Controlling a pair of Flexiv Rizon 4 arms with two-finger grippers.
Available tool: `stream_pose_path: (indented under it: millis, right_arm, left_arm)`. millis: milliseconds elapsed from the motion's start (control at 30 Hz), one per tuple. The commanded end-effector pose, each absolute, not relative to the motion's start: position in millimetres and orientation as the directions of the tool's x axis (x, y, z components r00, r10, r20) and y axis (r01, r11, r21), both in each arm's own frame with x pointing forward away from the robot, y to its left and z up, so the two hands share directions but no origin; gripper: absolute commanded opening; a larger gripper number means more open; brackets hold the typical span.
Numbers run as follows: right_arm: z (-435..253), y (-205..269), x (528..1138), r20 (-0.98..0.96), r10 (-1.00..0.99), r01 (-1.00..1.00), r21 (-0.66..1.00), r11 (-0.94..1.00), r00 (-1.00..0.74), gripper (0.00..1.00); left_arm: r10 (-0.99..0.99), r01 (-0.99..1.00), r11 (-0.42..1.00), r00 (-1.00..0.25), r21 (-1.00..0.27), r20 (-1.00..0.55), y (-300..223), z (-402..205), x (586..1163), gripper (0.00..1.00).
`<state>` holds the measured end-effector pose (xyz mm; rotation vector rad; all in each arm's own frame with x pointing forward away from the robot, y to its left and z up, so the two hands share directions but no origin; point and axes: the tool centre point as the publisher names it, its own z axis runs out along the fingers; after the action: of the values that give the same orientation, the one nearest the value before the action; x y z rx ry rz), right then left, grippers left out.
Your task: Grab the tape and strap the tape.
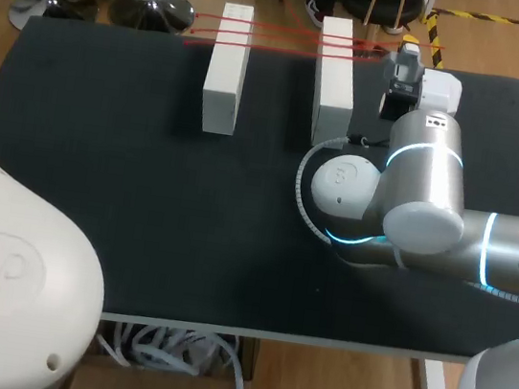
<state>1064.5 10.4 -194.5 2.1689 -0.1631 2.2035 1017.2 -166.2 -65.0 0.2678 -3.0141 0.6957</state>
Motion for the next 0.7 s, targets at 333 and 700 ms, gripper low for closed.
stream_pose_path:
  millis: [333,700]
  right_arm:
    - [-193.2,11.0,1064.8,0.999,-0.041,-0.107,-0.042,-0.993,-0.014,0.0]
    - [-193.2,11.0,1064.8,0.999,-0.041,-0.107,-0.042,-0.993,-0.014,0.0]
  left_arm:
    - [-0.132,-0.17,0.864,-0.985,-0.474,0.112,-167.8,-64.7,1025.2,0.0]
    - [-0.132,-0.17,0.864,-0.985,-0.474,0.112,-167.8,-64.7,1025.2,0.0]
